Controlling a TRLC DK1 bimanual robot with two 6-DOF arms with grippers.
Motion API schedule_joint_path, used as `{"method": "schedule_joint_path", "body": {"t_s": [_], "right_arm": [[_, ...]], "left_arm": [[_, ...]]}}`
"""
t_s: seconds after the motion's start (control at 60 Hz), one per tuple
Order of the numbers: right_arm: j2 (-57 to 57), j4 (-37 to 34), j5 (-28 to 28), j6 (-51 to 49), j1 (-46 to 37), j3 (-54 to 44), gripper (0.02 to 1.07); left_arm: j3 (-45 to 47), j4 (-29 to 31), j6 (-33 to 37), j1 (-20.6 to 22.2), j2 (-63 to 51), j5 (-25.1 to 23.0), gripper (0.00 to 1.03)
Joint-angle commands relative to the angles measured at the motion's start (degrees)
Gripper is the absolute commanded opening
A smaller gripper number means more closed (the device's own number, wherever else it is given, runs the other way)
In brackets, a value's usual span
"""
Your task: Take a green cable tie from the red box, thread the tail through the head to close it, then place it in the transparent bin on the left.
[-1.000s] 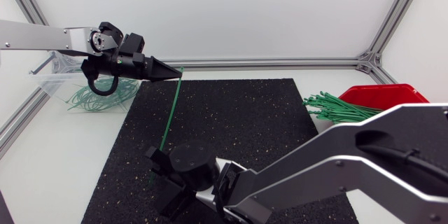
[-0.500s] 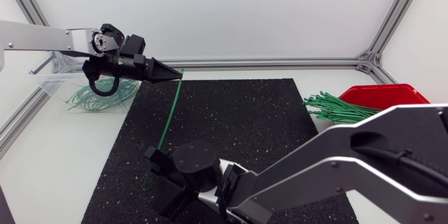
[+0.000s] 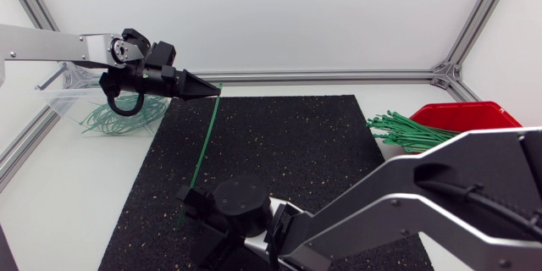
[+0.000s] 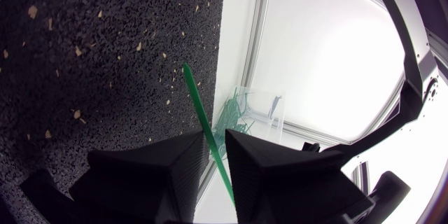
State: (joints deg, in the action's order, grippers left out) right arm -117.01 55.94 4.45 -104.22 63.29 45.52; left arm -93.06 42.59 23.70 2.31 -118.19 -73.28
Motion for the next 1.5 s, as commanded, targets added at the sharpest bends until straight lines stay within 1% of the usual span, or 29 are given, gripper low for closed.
{"method": "schedule_joint_path", "body": {"t_s": [0.0,0.033,0.35,0.4,0.417,0.45,0.6,1.183,1.367,1.45,1.483], "right_arm": [[-1.7,1.0,-0.1,-2.9,0.2,-1.3,0.28],[-1.7,1.0,-0.1,-2.8,0.2,-1.3,0.27],[-1.2,1.1,-0.4,-2.9,0.3,-1.6,0.26],[-1.4,1.0,-0.3,-3.2,0.3,-1.2,0.15],[-1.5,1.0,-0.3,-3.4,0.3,-1.2,0.13],[-1.6,1.0,-0.3,-3.5,0.3,-1.0,0.12],[-2.3,0.9,-0.4,-3.5,0.2,-0.2,0.12],[-1.0,0.9,-0.7,-3.4,0.3,0.4,0.1],[-1.3,0.8,-0.8,-3.5,0.2,1.7,0.11],[-1.6,0.5,-0.8,-3.5,0.2,2.5,0.15],[-1.8,0.4,-0.7,-3.5,0.1,2.8,0.16]], "left_arm": [[-1.4,1.8,2.4,0.2,-1.3,-0.8,0.03],[-1.5,1.9,2.6,0.3,-1.3,-0.8,0.03],[-1.6,3.6,4.2,0.7,-1.3,-0.7,0.03],[-1.7,4.0,4.5,0.8,-1.3,-0.7,0.03],[-1.7,4.2,4.6,0.8,-1.3,-0.7,0.03],[-1.8,4.3,4.8,0.8,-1.3,-0.7,0.03],[-2.1,5.9,5.8,0.9,-1.3,-0.7,0.03],[-2.0,6.3,6.5,1.4,-1.6,-0.7,0.03],[-2.8,10.2,10.0,1.7,-1.7,-0.7,0.03],[-3.2,12.6,12.0,1.9,-1.9,-0.7,0.03],[-3.3,13.0,12.3,1.9,-2.0,-0.7,0.03]]}}
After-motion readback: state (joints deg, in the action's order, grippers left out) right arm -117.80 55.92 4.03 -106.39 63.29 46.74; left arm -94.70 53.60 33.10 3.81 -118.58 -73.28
